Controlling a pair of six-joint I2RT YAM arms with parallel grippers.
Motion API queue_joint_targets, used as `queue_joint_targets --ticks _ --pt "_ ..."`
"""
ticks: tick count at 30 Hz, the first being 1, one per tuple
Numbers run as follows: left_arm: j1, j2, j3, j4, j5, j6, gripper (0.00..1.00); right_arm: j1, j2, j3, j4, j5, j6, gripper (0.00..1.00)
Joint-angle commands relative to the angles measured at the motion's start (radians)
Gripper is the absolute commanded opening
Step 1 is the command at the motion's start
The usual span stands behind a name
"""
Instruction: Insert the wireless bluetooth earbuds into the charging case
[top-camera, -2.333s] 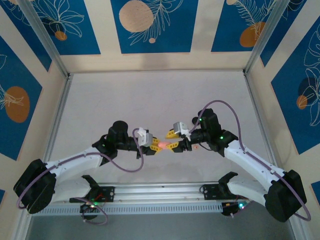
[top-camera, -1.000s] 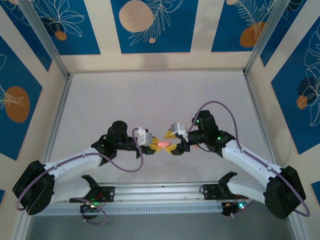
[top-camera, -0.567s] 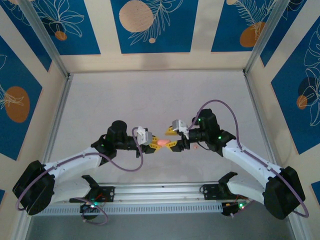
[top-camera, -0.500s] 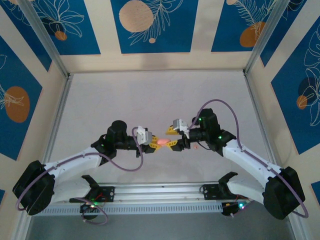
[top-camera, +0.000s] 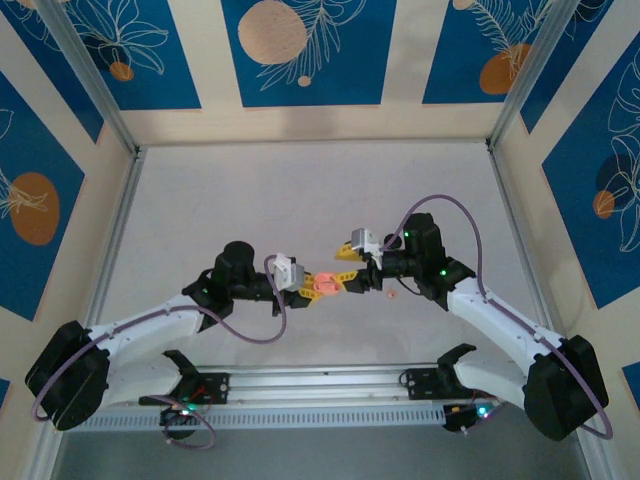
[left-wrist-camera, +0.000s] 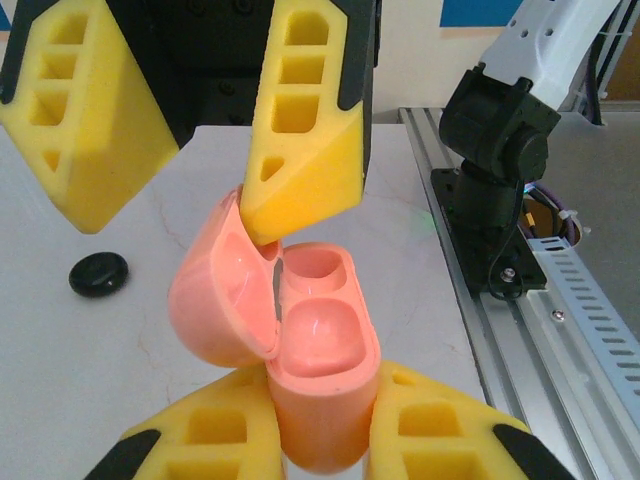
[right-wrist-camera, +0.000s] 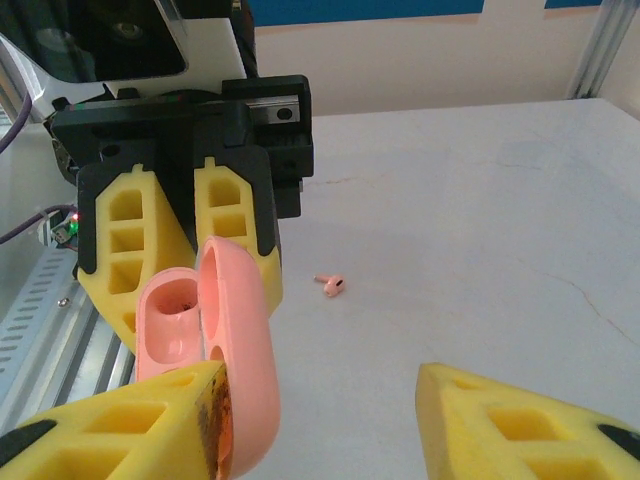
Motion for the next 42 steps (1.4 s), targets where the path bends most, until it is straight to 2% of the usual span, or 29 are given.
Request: queue_joint_targets --ticks 1,8,11,18,25,27,32,42 --pt "0.0 -0.015 -0.01 0.038 0.002 -0.018 0.15 -0.007 -0.032 0.0 0.013 -0.03 0.02 0.53" --pt "0.014 0.004 -0.045 0.101 -0.066 -0.072 0.15 -0.014 -0.074 0.004 -0.006 -0.045 0.06 0.55" --pt "0.025 0.015 -0.048 0.095 -0.098 -0.09 0.14 -0.019 -0.083 0.017 -0.043 -0.011 0.11 0.55" --pt "0.034 0.046 -0.072 0.133 -0.117 -0.107 0.14 -0.067 -0.092 0.057 -0.251 0.268 0.458 0.54" --pt "0.033 0.08 -0.084 0.173 -0.118 -0.118 0.14 -0.212 -0.07 0.07 -0.554 0.409 0.742 0.53" --pt "0.035 0.087 -0.084 0.178 -0.116 -0.119 0.14 -0.245 -0.037 0.081 -0.642 0.47 0.793 0.52" --pt "0.034 0.11 -0.078 0.187 -0.112 -0.121 0.14 -0.311 0.097 0.111 -0.717 0.49 0.809 0.48" --pt "0.033 0.111 -0.072 0.157 -0.124 -0.11 0.14 -0.316 0.412 0.25 -0.75 0.533 0.765 0.43"
